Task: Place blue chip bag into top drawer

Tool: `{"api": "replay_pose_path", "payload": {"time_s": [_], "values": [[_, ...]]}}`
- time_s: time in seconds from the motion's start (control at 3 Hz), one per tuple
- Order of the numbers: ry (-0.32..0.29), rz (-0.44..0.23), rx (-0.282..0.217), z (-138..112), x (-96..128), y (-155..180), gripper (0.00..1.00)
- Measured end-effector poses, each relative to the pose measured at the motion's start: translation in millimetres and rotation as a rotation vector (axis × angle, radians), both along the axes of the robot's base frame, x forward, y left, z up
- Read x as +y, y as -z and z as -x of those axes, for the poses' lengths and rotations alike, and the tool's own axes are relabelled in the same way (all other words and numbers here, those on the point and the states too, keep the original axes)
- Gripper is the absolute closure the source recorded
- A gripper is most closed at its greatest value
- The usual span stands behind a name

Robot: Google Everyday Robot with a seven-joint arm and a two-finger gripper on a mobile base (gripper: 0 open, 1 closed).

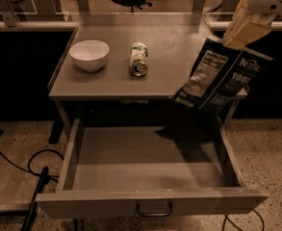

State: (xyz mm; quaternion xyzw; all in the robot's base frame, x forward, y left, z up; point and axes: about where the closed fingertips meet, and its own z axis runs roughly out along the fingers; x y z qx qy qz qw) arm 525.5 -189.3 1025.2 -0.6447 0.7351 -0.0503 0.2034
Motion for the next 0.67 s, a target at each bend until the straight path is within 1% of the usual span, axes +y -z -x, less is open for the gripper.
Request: {"api": "replay_pose_path", "payload": {"time_s": [0.33, 0.67], "values": [[-0.007, -0.094, 0.077, 18.2, 18.8, 30.1, 1.00], [-0.007, -0.094, 0.077, 18.2, 18.8, 30.1, 1.00]]}}
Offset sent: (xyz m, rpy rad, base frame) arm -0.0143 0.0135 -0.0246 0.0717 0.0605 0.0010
